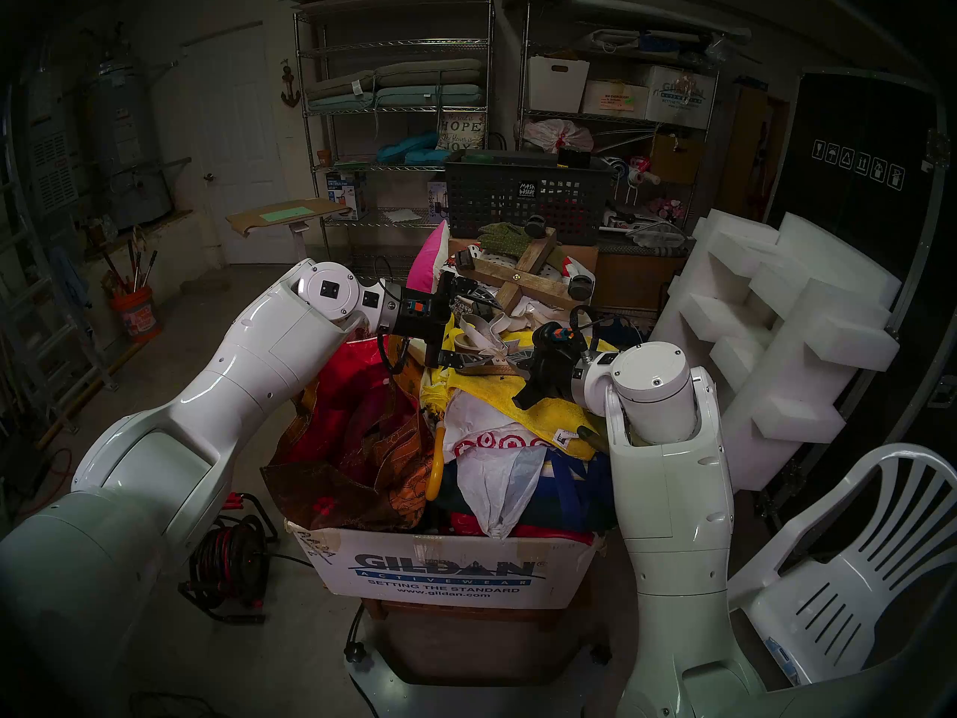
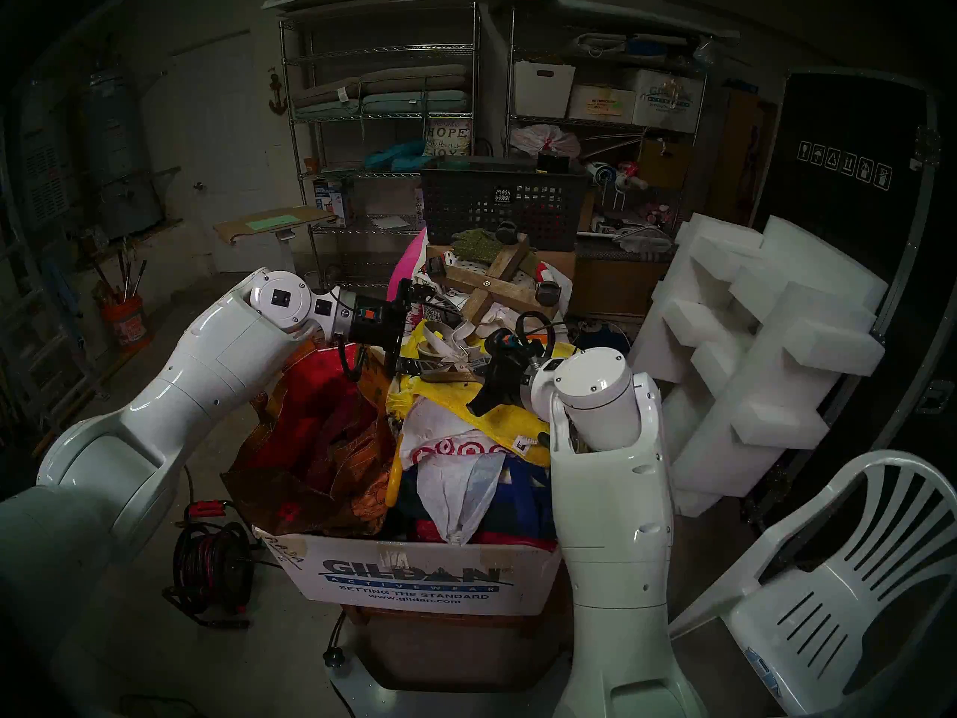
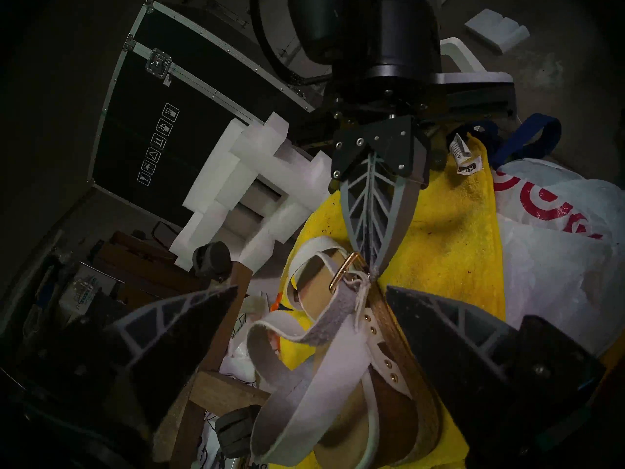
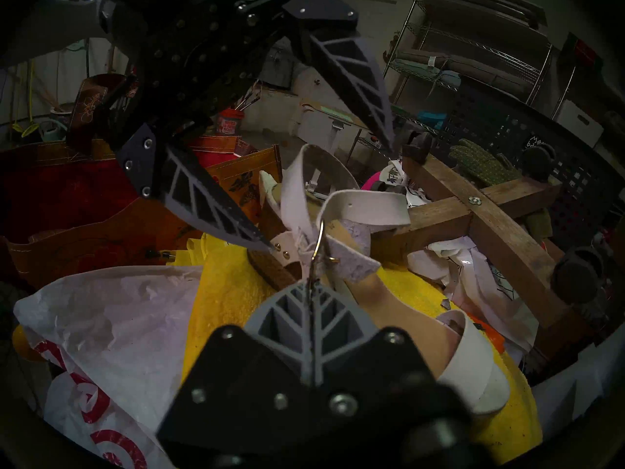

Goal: Unbuckle a shoe

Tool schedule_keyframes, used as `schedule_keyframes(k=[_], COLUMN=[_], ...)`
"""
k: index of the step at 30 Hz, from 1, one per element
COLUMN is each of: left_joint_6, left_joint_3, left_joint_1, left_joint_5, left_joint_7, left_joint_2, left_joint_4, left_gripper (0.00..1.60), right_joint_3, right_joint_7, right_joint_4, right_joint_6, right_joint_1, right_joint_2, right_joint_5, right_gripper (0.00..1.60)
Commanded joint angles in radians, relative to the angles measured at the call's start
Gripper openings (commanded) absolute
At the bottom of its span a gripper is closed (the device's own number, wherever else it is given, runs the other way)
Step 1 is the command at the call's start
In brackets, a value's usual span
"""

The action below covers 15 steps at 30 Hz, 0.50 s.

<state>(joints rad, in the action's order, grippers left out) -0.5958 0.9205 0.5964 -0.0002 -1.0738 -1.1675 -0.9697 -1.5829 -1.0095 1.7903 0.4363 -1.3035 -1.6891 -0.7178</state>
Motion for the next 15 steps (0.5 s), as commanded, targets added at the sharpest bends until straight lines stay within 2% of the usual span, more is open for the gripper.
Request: schedule_keyframes(k=[1,6,15], left_joint_6=[0.08,0.126,0.227], left_joint_3=[0.016,0.023,0.05], left_joint_1=[-0.072,-0.099,-0.151], left_joint_5=[-0.061,-0.091,-0.174], left_joint_7=[-0.066,-0.114,-0.257], left_joint_2=[-0.023,-0.035,-0.045], left_joint_4=[0.024,0.048,0.07], left_gripper=[1.6,1.57,1.53], right_joint_3=[0.005,0.005,0.004], right_joint_7=[0.003,0.003,-0.001], right_joint_4=[0.017,0.016,0.018], right_joint_6=[-0.007,-0.01,-0.013], right_joint_1=[0.009,0.009,0.008], right_joint_2=[-0.002,-0.002,-0.002], right_joint_5=[0.0,0.0,0.0], right_gripper=[0.0,0.0,0.0])
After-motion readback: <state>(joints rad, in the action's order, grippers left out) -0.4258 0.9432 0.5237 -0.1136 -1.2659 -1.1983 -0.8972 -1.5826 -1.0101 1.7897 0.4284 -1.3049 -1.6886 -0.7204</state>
